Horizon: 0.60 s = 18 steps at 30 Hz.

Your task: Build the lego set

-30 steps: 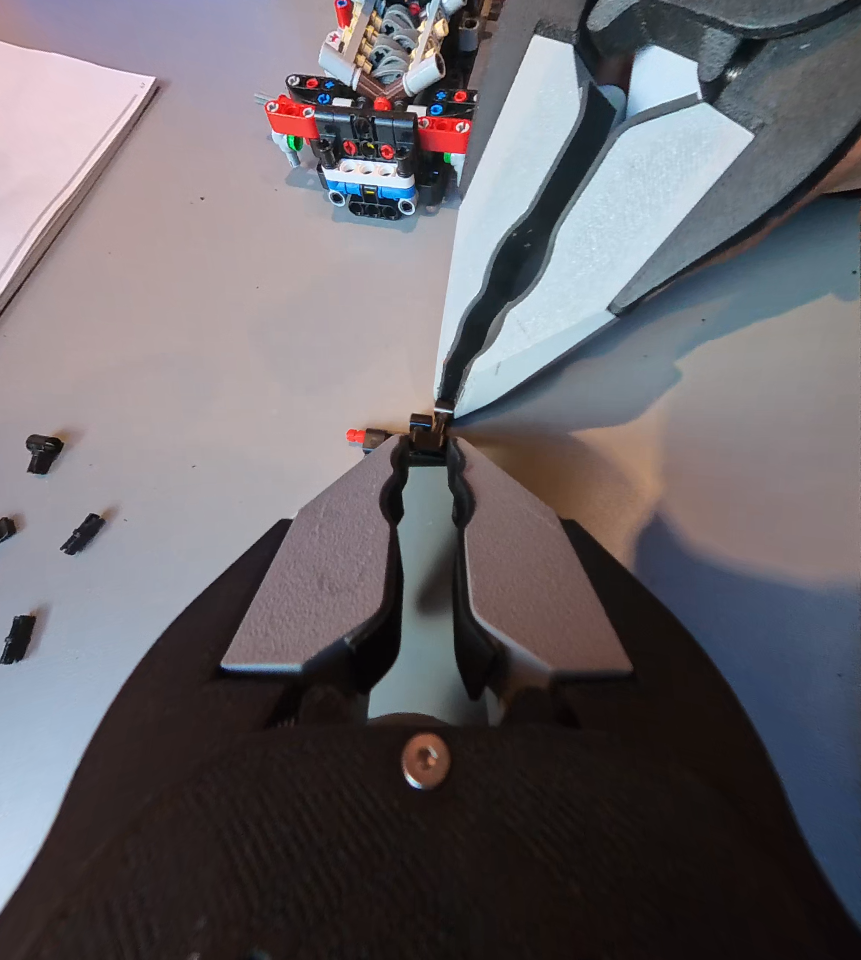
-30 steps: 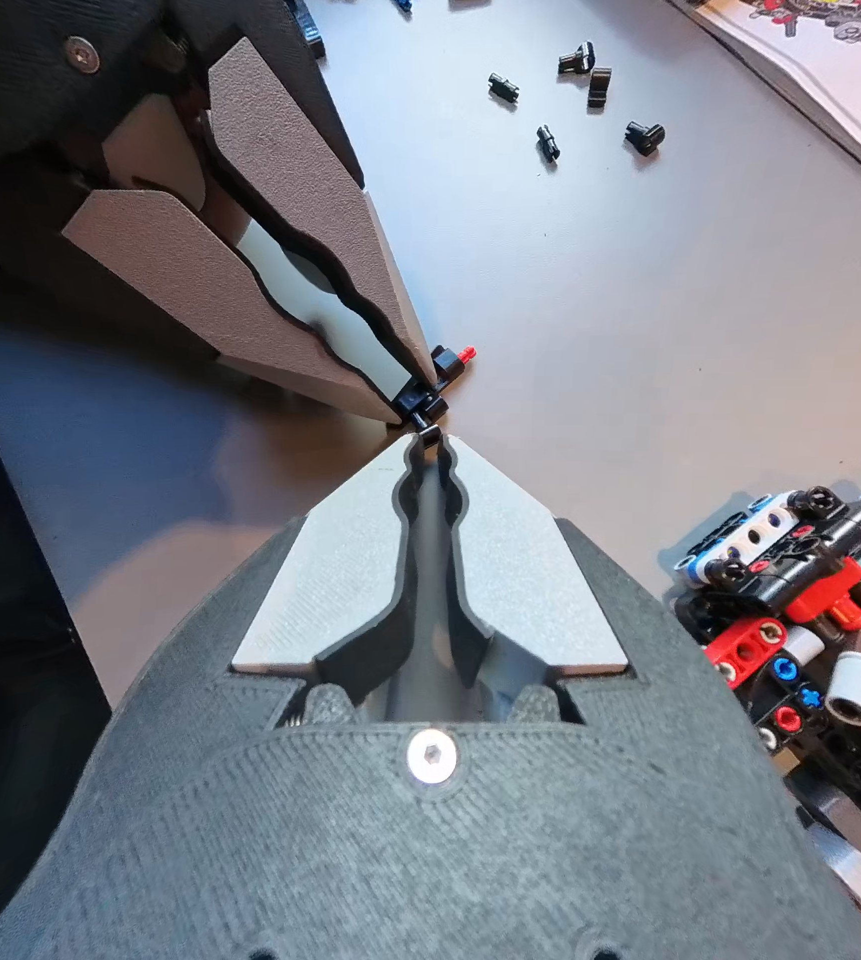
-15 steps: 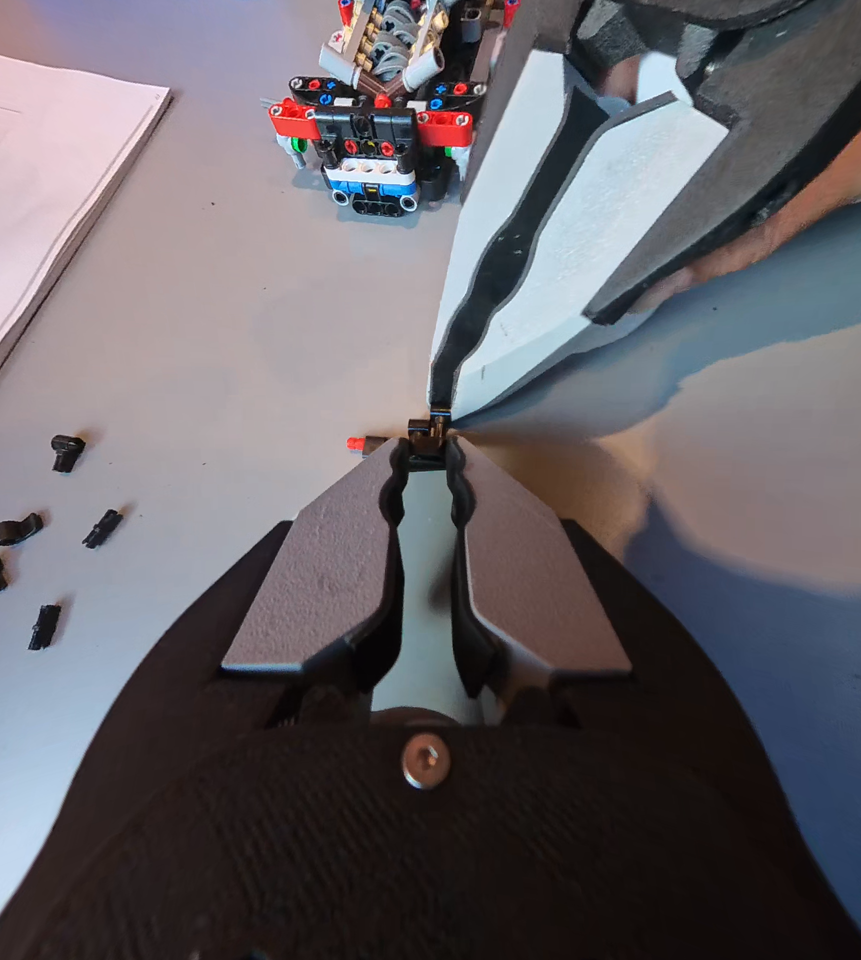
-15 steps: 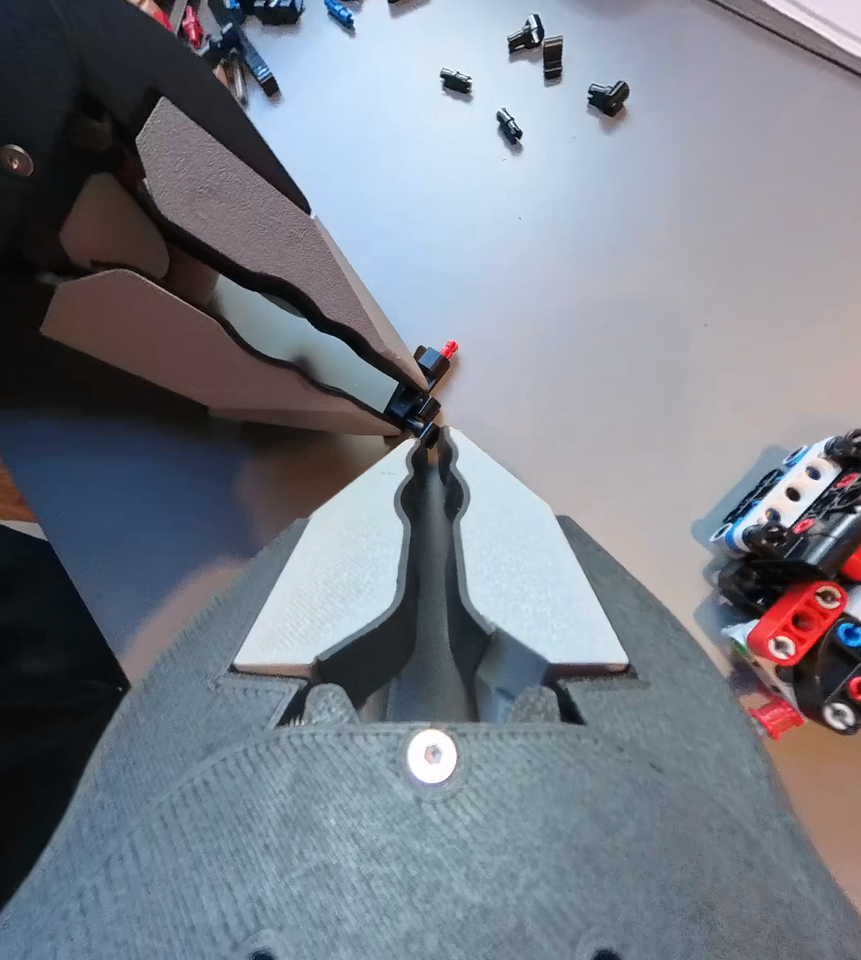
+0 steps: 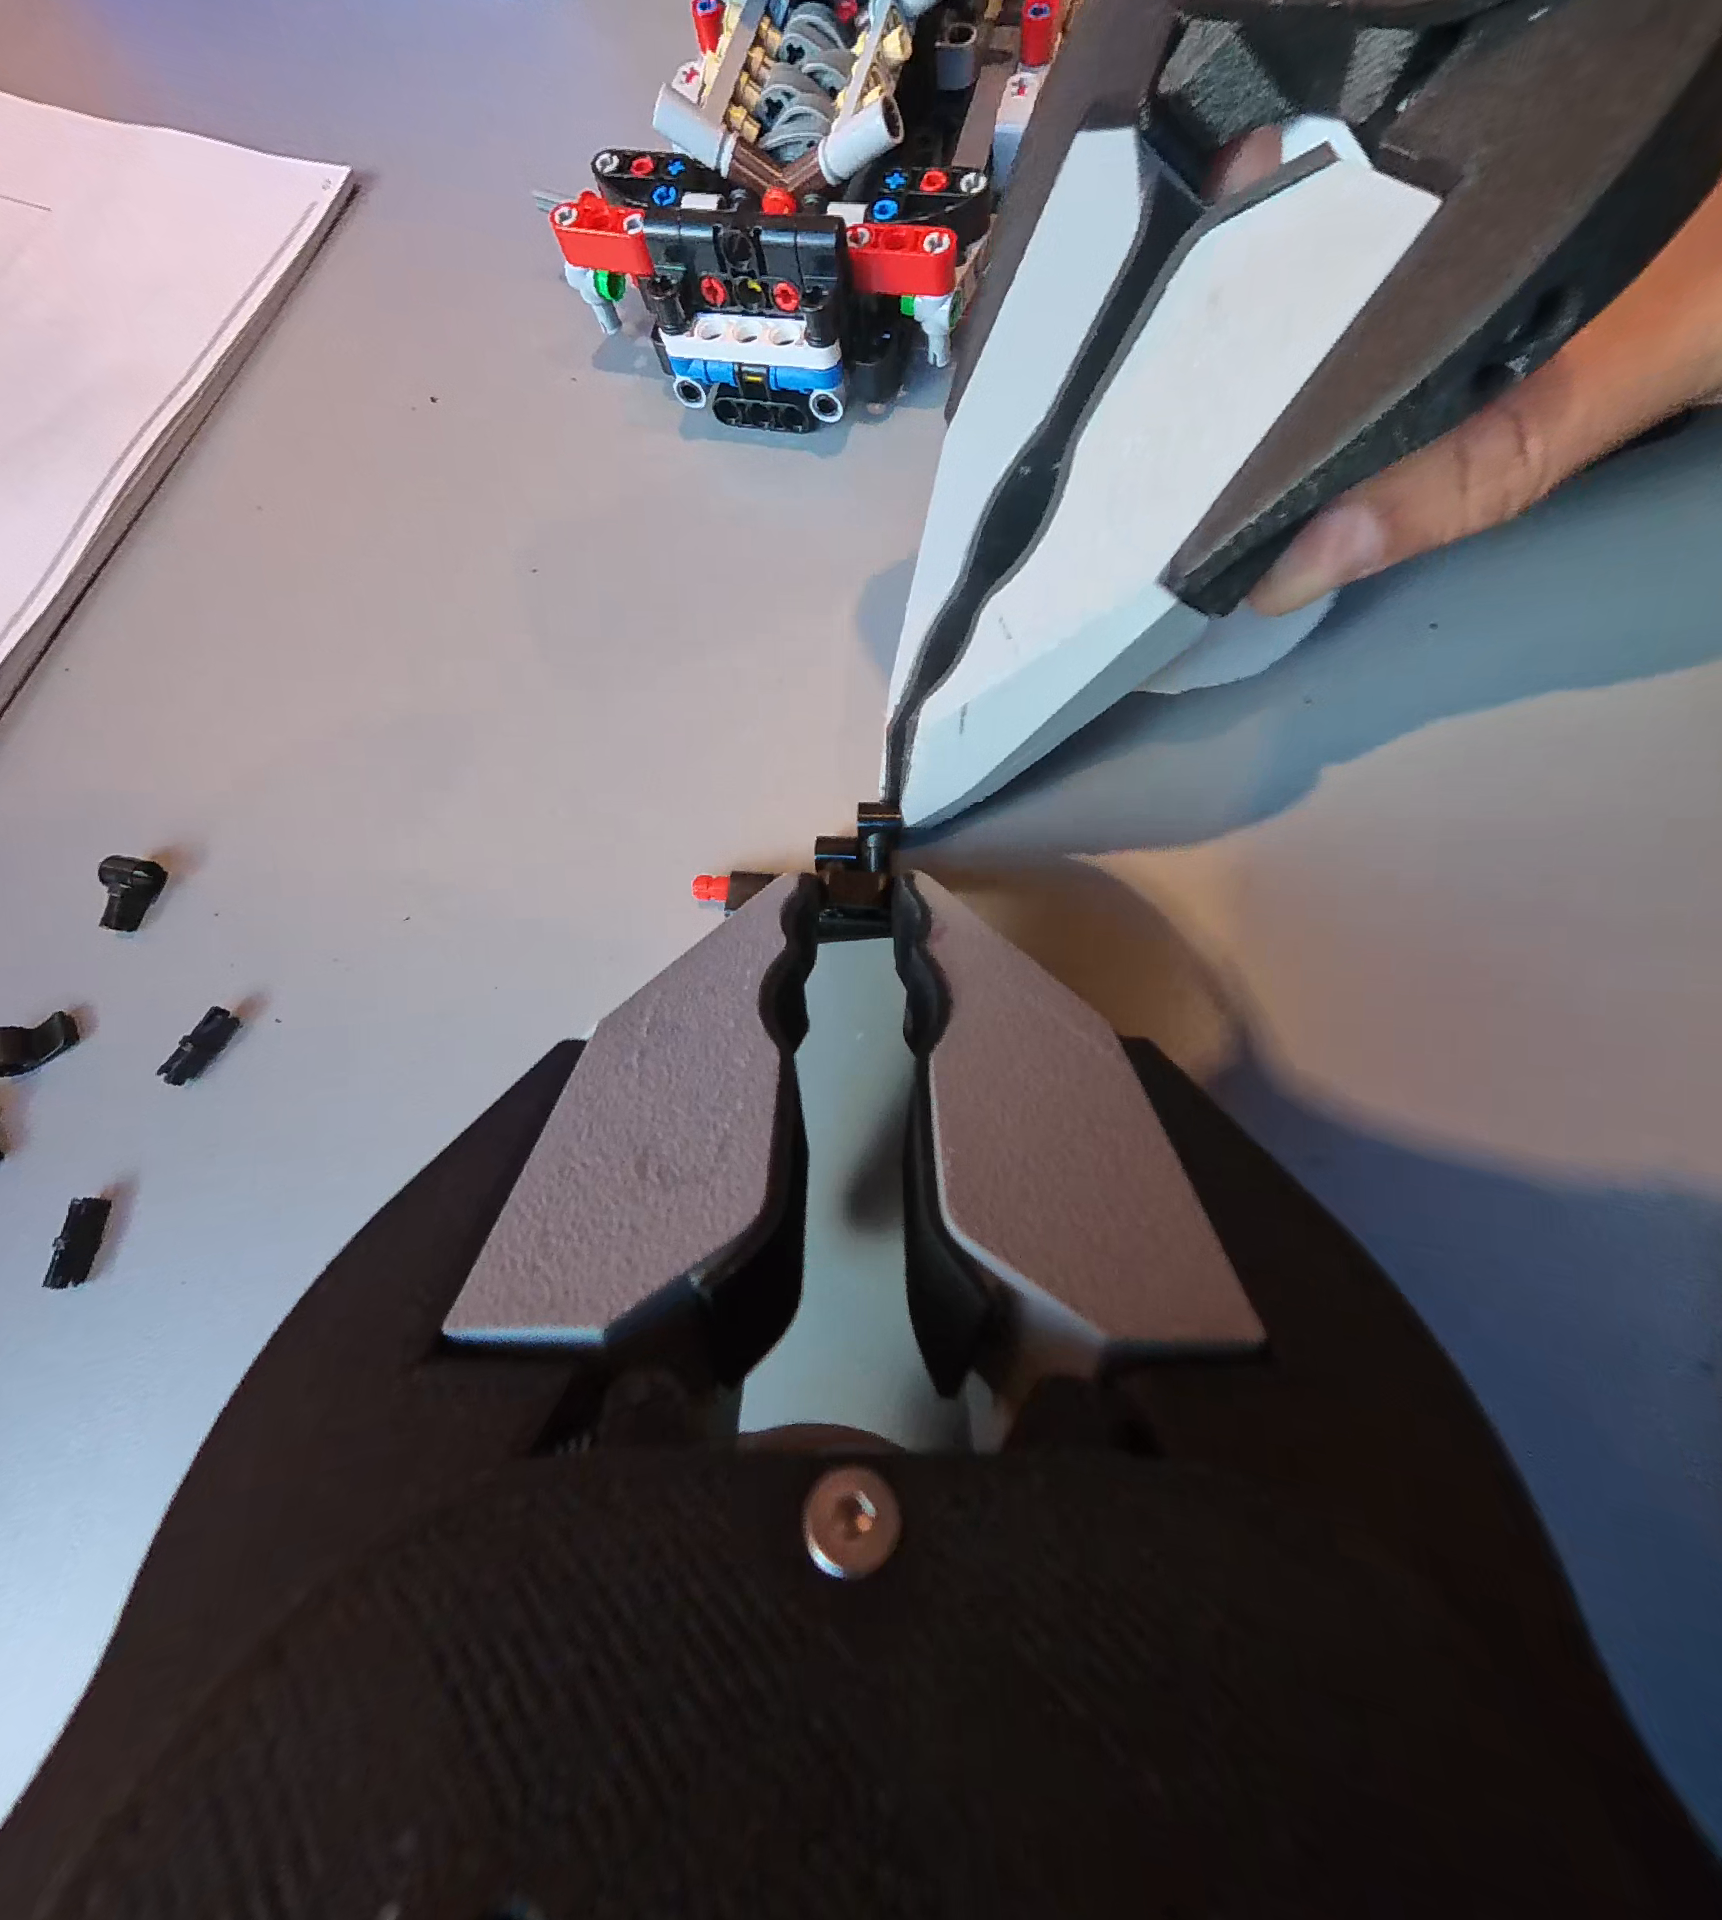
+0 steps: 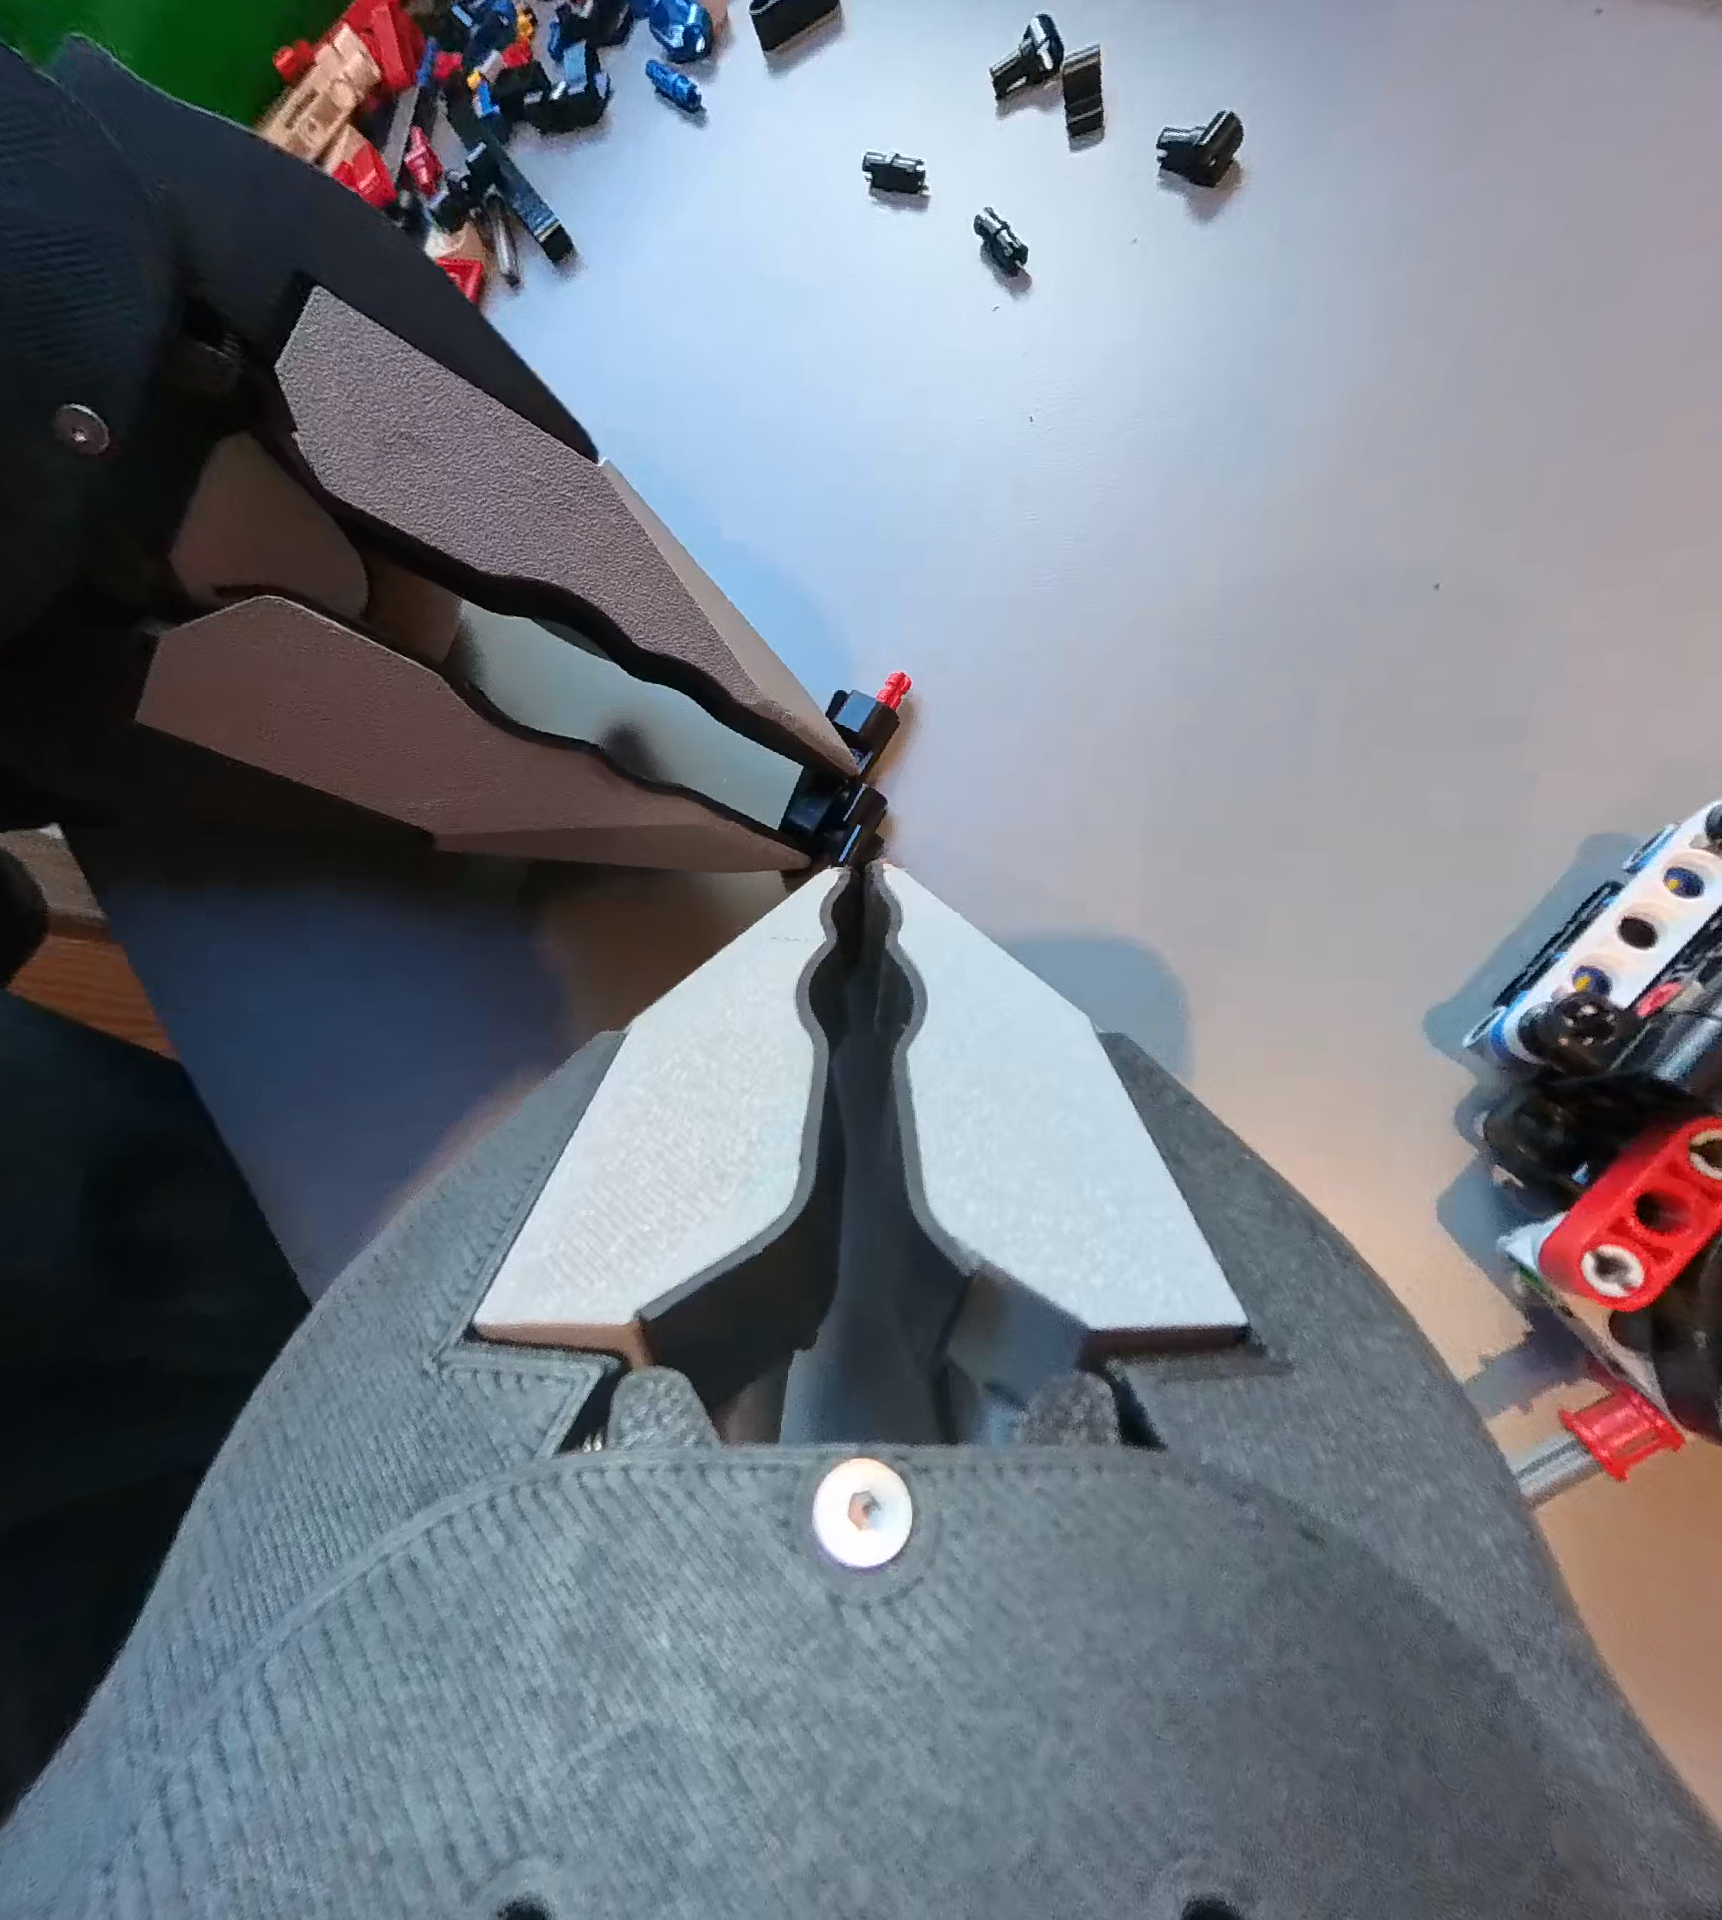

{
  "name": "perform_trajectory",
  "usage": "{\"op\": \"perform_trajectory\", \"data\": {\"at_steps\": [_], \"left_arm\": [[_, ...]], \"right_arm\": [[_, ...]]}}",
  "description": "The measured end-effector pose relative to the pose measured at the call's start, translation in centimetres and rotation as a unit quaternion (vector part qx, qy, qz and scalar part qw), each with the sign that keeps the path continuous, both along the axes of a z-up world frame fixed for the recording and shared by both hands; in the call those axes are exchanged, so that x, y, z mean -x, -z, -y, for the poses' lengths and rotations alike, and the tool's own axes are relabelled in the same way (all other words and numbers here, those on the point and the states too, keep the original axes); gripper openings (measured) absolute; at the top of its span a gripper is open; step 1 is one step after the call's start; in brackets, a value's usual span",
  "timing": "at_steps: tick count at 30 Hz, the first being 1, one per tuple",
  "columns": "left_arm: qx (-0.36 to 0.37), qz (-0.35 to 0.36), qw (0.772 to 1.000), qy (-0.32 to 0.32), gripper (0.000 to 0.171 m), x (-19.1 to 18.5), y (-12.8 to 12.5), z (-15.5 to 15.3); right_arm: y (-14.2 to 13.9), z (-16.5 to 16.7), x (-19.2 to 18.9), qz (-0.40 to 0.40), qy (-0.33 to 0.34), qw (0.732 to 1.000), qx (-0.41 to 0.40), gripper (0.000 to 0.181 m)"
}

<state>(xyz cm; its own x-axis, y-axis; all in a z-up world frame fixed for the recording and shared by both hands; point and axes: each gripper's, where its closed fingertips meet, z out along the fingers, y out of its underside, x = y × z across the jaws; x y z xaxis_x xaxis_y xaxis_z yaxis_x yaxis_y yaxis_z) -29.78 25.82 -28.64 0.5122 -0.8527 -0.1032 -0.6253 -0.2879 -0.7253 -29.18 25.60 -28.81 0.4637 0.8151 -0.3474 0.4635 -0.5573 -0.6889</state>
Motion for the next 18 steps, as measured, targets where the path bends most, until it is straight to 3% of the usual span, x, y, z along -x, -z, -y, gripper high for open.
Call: {"op": "perform_trajectory", "data": {"at_steps": [3, 10, 14, 18], "left_arm": [[0.0, 0.001, 1.0, 0.002, 0.011, -0.05, 0.0, 0.02], [-0.002, 0.0, 1.0, 0.003, 0.011, -0.11, 0.02, 0.01], [-0.007, -0.003, 1.0, 0.003, 0.011, -0.1, 0.01, -0.01], [-0.023, -0.011, 1.0, 0.005, 0.011, -0.15, -0.01, 0.01]], "right_arm": [[0.01, 0.0, -0.11, 0.015, -0.026, 1.0, 0.0, 0.0], [0.2, -0.22, -0.41, 0.151, -0.09, 0.981, -0.084, 0.0], [0.18, -0.12, -0.35, 0.122, -0.083, 0.989, 0.013, 0.0], [0.01, 0.24, -0.3, 0.032, -0.049, 0.984, 0.169, 0.0]]}}
